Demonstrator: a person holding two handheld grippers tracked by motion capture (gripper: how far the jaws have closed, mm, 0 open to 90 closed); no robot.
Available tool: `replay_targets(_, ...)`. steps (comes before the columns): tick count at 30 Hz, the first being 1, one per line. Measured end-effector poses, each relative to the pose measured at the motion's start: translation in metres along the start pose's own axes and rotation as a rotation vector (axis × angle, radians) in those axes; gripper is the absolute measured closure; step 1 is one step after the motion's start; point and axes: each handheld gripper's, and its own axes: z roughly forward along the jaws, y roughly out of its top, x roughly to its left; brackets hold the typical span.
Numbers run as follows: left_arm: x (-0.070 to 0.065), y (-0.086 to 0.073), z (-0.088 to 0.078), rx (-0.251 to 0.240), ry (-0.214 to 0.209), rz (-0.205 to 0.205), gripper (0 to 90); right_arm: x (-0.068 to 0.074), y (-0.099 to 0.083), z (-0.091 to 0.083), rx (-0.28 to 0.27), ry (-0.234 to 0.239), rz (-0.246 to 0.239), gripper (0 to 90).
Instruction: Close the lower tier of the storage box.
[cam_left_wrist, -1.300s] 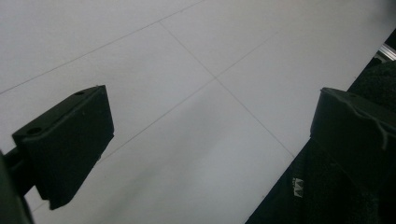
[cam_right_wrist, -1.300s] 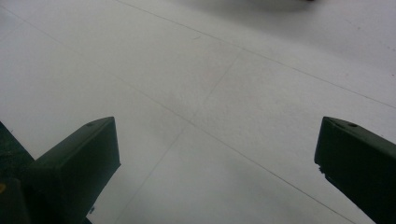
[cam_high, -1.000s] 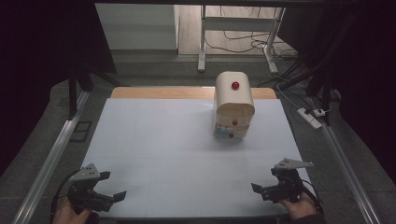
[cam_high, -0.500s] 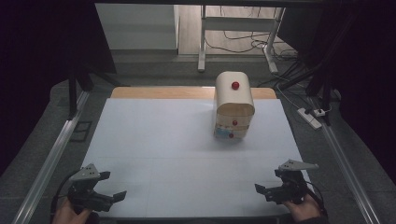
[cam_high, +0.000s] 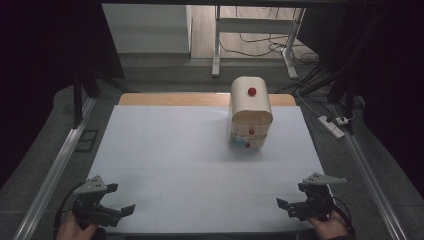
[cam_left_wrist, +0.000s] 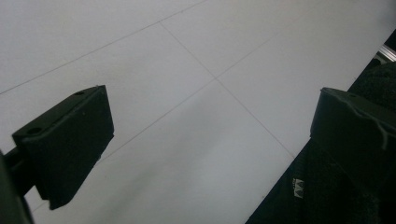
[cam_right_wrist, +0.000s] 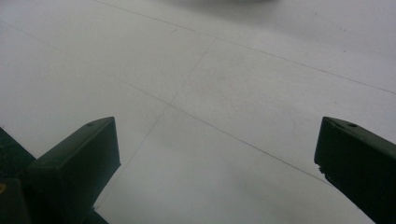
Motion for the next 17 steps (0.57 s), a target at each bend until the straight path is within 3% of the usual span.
replay_targets(17, 0.0005, 0.0004, 0.0005, 0.001, -0.003, 0.002, 0.1, 0.0023, -0.0061, -0.0049, 0.051, -0.031, -0.009, 0.6)
